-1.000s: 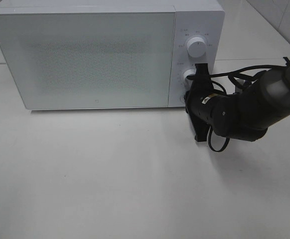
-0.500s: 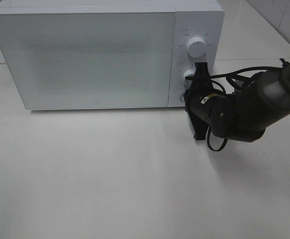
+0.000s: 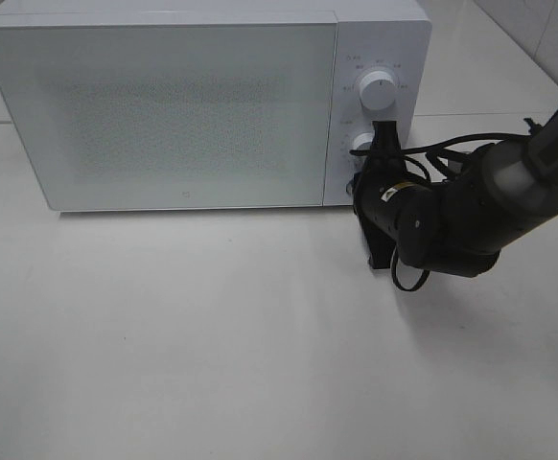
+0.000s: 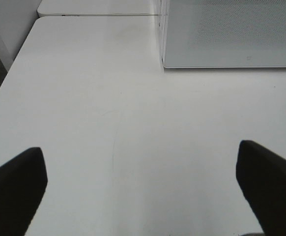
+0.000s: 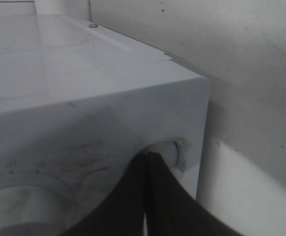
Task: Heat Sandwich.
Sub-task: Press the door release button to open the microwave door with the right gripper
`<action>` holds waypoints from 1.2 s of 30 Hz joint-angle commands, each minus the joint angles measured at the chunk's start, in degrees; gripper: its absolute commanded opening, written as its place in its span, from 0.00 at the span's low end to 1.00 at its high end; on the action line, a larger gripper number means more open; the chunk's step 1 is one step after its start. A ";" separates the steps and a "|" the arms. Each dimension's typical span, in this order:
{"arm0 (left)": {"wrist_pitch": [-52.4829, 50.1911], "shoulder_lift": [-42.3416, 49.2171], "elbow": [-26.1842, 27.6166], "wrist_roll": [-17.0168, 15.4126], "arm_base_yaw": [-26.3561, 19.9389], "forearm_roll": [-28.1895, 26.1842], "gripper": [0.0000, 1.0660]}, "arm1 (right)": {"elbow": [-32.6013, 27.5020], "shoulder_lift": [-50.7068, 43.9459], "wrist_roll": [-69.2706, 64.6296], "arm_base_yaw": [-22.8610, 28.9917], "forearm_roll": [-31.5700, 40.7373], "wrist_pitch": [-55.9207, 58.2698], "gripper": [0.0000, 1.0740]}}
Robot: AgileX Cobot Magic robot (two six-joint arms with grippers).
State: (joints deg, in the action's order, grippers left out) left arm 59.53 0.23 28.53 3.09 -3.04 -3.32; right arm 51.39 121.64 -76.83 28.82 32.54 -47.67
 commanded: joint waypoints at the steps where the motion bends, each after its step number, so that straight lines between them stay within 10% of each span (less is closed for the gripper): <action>1: -0.52 1.20 -0.23 -0.34 -0.06 0.06 0.95 | 5.61 -0.06 0.92 -0.97 -2.46 -15.81 0.01; 36: -0.52 1.20 -0.23 -0.34 -0.06 0.06 0.95 | 4.18 0.46 0.06 -1.43 -2.92 -8.88 0.01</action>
State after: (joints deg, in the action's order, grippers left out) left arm 59.53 0.23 28.53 3.09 -3.04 -3.32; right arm 53.17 123.87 -77.12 29.05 33.17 -47.27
